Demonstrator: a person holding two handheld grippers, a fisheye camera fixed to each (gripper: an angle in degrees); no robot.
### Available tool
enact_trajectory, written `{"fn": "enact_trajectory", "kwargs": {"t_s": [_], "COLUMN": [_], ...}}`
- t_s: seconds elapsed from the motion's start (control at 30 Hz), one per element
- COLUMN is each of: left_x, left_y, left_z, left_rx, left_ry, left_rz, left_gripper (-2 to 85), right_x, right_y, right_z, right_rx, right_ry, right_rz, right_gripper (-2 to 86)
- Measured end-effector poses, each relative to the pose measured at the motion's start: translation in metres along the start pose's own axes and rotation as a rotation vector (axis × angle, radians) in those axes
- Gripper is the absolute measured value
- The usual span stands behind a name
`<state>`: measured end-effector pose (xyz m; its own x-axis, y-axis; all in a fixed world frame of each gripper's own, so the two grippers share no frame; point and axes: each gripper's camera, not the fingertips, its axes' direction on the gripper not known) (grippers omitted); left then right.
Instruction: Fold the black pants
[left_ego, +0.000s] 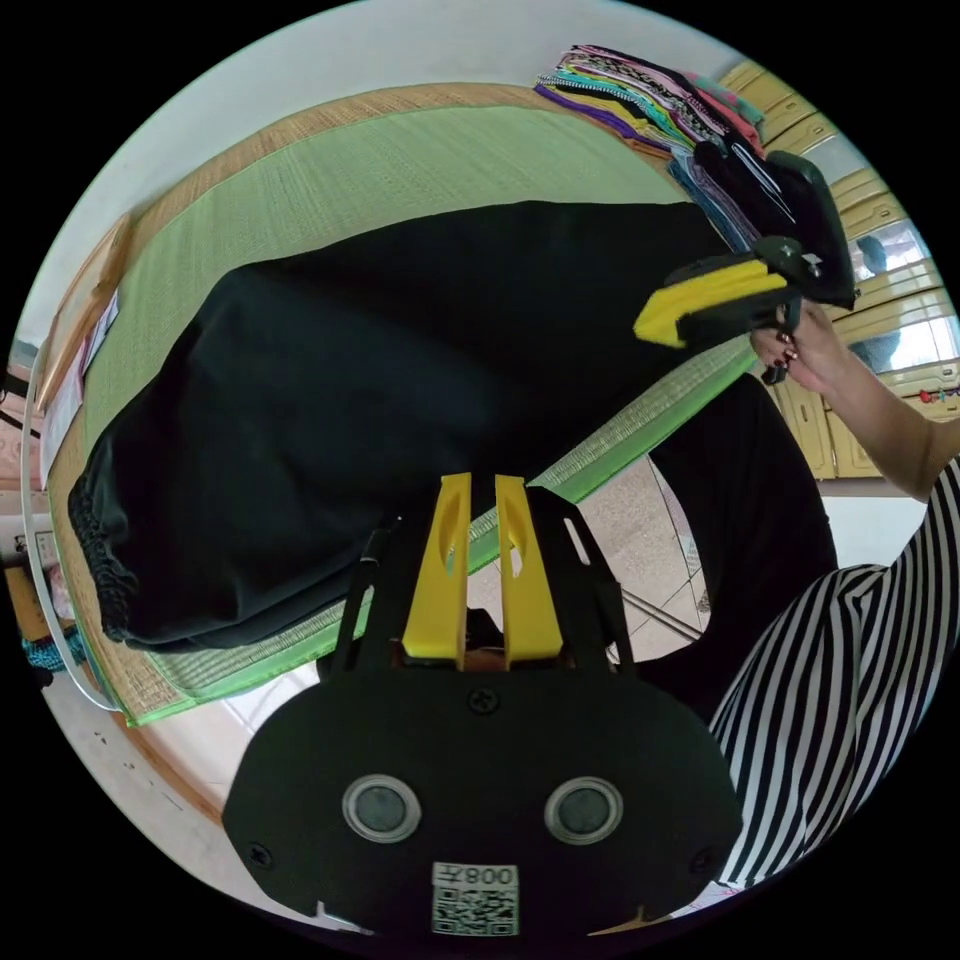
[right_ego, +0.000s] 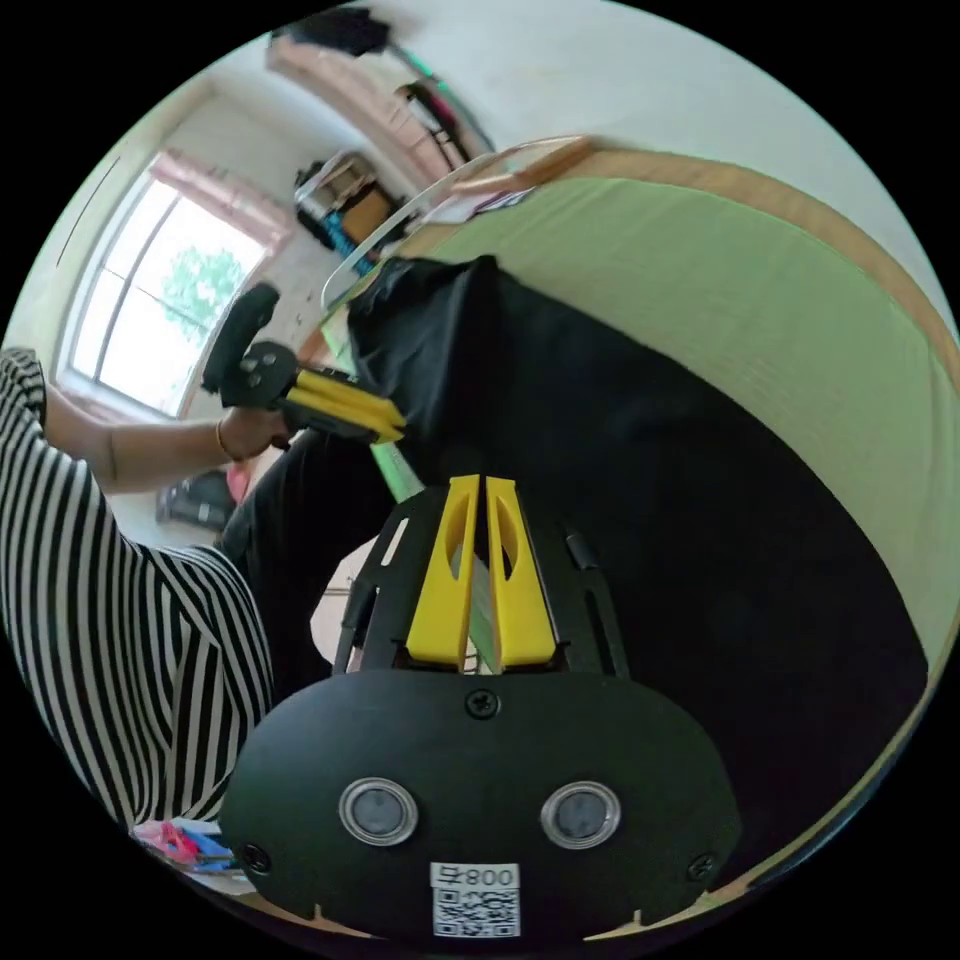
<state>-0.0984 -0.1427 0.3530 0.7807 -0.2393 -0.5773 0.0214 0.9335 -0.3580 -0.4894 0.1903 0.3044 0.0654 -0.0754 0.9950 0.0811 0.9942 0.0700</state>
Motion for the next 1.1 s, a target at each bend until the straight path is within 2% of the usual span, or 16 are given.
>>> {"fn": "enact_trajectory", "kwargs": {"t_s": [0.3, 0.47, 0.77, 0.97, 1.1], "left_x": [-0.009, -0.013, -0.020, -0.026, -0.026], "left_y": [0.026, 0.031, 0.055, 0.070, 0.073], "left_z": [-0.019, -0.029, -0.067, -0.066, -0.082], "left_rx": [0.020, 0.020, 0.088, 0.054, 0.083], "left_ry": [0.007, 0.018, 0.092, 0.124, 0.098], "left_rz": [0.009, 0.011, -0.035, -0.101, -0.094], "left_gripper": [6.9, 3.3, 0.3, 0.3, 0.7], "right_x": [-0.099, -0.124, -0.147, -0.154, -0.157], "right_y": [-0.059, -0.076, -0.101, -0.112, -0.122], "right_z": [0.057, 0.074, 0.060, 0.066, 0.049], "right_rx": [-0.114, -0.151, -0.131, -0.162, -0.134], "right_ry": [0.164, 0.219, 0.100, 0.078, 0.051], "right_rz": [-0.141, -0.131, -0.103, -0.077, -0.048], "right_gripper": [4.6, 2.1, 0.1, 0.1, 0.1]}}
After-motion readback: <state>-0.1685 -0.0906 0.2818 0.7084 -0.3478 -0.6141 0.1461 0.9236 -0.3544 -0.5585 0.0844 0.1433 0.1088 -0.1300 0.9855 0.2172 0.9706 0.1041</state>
